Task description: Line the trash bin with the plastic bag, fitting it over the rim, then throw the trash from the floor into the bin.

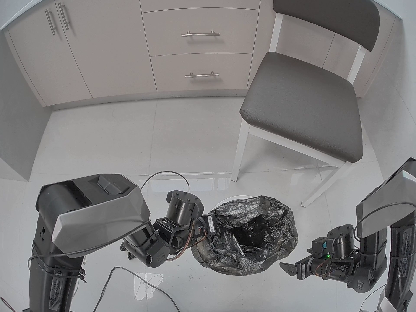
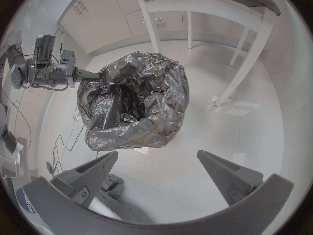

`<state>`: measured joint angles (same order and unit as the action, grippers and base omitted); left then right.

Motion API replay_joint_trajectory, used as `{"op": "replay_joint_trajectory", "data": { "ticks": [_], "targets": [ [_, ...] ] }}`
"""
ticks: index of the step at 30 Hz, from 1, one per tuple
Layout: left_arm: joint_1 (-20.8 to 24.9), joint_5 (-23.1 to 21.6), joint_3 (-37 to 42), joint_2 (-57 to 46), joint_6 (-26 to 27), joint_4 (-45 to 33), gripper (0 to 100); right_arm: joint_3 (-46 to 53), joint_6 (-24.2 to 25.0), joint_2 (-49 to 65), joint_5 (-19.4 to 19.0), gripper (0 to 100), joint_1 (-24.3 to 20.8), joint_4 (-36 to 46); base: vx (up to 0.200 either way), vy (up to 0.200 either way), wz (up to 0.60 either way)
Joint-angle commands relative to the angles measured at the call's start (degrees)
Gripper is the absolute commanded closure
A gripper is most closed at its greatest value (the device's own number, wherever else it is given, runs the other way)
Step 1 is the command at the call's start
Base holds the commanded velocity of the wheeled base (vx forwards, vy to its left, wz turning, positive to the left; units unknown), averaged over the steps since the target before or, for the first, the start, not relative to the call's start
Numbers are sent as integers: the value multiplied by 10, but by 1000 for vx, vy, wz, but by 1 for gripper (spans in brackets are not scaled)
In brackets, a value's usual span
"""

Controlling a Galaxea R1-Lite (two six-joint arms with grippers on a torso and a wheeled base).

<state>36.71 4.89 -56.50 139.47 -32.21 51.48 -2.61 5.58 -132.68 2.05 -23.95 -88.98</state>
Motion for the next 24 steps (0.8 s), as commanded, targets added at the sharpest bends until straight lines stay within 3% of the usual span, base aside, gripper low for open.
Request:
{"op": "replay_joint_trajectory", "data": {
  "ticks": [1, 5, 12, 15, 24],
  "targets": [
    [1, 0, 1, -3, 0, 0, 100, 1, 2, 23, 21, 0, -10, -10, 0, 0, 0],
    [0, 0, 0, -4, 0, 0, 100, -20, 2, 46, 29, 0, -35, -10, 0, 0, 0],
    [0, 0, -6, -3, 0, 0, 100, -111, -4, 39, 57, 0, -40, -10, 0, 0, 0],
    [0, 0, -7, -4, 0, 0, 100, -154, -39, 36, 58, 0, -43, -6, 0, 0, 0],
    [0, 0, -12, -3, -1, -2, 100, -296, -63, 49, 79, 0, -42, 159, 0, 0, 0]
  ]
}}
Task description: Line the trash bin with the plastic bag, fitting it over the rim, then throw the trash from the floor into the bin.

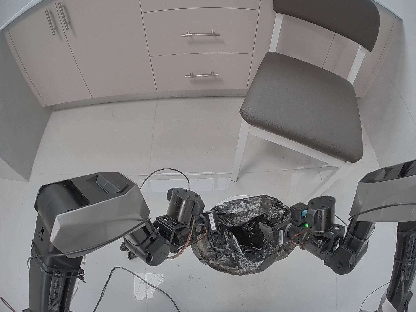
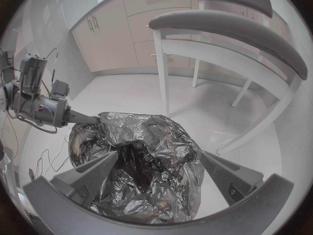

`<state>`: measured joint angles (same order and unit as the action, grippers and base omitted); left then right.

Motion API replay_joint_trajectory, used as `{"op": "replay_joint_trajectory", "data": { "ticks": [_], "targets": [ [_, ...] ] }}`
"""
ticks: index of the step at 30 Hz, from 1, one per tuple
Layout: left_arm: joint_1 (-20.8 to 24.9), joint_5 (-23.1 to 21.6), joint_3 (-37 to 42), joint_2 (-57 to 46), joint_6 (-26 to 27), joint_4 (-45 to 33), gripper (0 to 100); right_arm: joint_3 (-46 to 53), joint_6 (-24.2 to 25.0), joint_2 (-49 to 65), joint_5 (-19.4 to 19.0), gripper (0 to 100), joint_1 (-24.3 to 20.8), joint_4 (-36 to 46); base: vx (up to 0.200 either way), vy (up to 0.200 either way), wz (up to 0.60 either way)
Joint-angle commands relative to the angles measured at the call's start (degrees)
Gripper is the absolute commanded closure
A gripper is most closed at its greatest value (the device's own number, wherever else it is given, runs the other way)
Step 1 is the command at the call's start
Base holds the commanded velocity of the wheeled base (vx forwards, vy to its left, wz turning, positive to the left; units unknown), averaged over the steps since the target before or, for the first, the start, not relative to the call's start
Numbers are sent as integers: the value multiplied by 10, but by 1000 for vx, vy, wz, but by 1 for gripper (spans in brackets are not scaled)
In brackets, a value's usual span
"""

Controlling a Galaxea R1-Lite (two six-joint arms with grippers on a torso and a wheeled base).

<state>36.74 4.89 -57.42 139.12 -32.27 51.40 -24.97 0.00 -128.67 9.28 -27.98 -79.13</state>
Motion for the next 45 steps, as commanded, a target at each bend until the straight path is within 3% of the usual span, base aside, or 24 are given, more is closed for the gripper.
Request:
{"op": "replay_joint_trajectory", "data": {
  "ticks": [1, 13, 22, 26, 35, 39, 45],
  "targets": [
    [0, 0, -2, 0, -1, -2, 100, -82, -7, 8, 7, 0, -1, 72, 0, 0, 0],
    [3, 0, -9, -12, 3, -41, 100, -162, -7, 2, 10, 0, -1, 147, 0, 0, 0],
    [6, 2, -14, -17, 3, -60, 100, -147, -7, 2, 19, 0, -5, 144, 0, 0, 0],
    [6, 2, -17, -16, 3, -63, 100, -149, -5, -8, 45, 0, -7, 140, 0, 0, 0],
    [5, 2, -24, -13, 3, -64, 100, -152, -6, -24, 49, 0, -4, 142, 0, 0, 0],
    [5, 1, -30, -10, 4, -65, 100, -186, -8, -43, 80, 0, 0, 144, 0, 0, 0],
    [6, 1, -35, -5, 5, -64, 100, -215, -8, -64, 85, 0, 6, 148, 0, 0, 0]
  ]
}}
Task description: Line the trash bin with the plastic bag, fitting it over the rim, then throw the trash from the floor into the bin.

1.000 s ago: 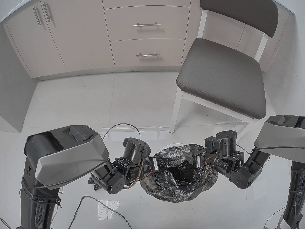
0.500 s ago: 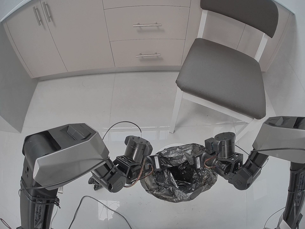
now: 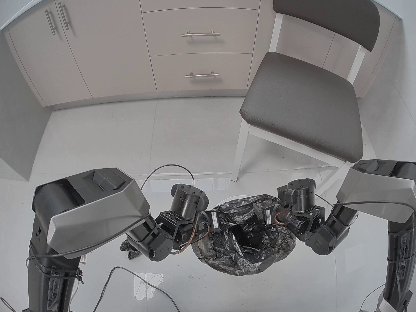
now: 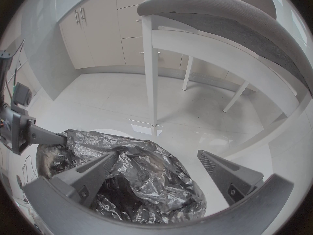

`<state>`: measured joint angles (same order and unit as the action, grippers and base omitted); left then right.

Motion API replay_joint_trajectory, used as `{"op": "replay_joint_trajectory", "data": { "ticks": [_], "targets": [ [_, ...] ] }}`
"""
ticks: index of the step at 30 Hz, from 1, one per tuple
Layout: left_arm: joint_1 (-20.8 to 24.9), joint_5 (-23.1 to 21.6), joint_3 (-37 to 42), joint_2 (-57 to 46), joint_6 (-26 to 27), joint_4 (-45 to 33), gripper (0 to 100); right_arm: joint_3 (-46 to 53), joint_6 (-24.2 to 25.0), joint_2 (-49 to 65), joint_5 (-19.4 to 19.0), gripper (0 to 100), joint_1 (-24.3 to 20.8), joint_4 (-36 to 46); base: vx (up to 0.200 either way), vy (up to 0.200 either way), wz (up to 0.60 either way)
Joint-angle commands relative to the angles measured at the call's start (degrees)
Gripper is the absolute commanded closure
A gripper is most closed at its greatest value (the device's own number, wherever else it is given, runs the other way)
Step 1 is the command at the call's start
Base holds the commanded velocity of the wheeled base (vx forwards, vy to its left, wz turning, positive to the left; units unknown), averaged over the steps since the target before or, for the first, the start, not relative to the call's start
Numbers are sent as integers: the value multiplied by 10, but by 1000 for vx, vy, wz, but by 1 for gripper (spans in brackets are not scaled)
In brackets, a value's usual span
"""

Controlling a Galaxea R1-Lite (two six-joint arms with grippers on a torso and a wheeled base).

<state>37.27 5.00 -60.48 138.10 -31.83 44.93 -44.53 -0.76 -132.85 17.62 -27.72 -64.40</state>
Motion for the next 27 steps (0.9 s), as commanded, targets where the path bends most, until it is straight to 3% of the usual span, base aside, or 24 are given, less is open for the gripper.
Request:
{"op": "replay_joint_trajectory", "data": {
  "ticks": [1, 27],
  "targets": [
    [1, 0, -6, 5, 0, 0, 100, -24, 0, -25, 1, 0, 3, 1, 0, 0, 0],
    [-3, -1, -53, 36, 5, -28, 100, -86, 22, -56, 1, 0, 7, 0, 0, 0, 0]
  ]
}}
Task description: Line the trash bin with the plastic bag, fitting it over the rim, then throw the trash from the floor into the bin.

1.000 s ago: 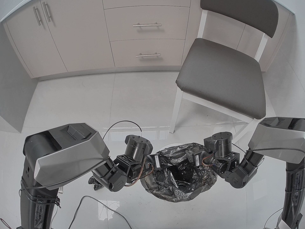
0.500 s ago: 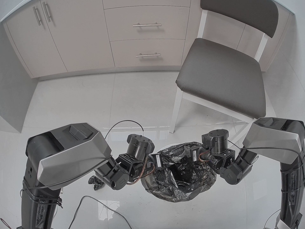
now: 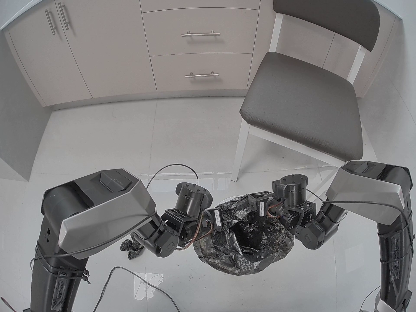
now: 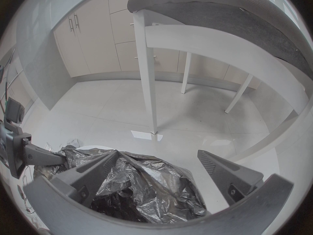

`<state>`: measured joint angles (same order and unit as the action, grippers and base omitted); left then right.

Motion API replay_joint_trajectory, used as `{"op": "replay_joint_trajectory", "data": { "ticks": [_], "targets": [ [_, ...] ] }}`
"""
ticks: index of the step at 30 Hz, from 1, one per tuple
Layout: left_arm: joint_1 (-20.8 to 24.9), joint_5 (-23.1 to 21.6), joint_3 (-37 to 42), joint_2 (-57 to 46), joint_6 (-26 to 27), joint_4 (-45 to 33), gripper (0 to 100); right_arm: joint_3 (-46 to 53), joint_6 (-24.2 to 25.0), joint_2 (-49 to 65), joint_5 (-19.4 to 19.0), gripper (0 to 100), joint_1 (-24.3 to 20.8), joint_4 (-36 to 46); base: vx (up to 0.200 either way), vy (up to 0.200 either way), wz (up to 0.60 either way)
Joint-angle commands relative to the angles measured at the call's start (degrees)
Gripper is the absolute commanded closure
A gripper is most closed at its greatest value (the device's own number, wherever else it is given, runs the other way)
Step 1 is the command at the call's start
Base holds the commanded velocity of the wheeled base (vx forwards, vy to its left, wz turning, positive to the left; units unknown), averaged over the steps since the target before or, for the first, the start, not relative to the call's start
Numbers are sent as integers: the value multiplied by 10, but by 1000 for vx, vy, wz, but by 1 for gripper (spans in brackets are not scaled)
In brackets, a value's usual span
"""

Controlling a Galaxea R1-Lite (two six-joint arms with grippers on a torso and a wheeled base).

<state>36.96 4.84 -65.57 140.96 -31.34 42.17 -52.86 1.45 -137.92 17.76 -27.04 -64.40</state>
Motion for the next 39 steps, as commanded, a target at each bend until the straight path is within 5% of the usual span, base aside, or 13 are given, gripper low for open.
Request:
{"op": "replay_joint_trajectory", "data": {
  "ticks": [1, 6, 7, 39],
  "targets": [
    [0, 2, -2, 8, 1, -1, 100, -3, 5, -5, 0, 0, 1, 0, 0, 0, 0],
    [0, 4, -3, 8, 21, -14, 100, -8, 12, -6, 0, 0, 3, 0, 0, 0, 0],
    [0, 5, -3, 7, 24, -16, 0, -8, 12, -6, 0, 0, 3, 0, 0, 0, 0],
    [15, 21, 11, -39, 37, -18, 0, -14, 20, -23, 0, 0, 7, -6, 0, 0, 0]
  ]
}}
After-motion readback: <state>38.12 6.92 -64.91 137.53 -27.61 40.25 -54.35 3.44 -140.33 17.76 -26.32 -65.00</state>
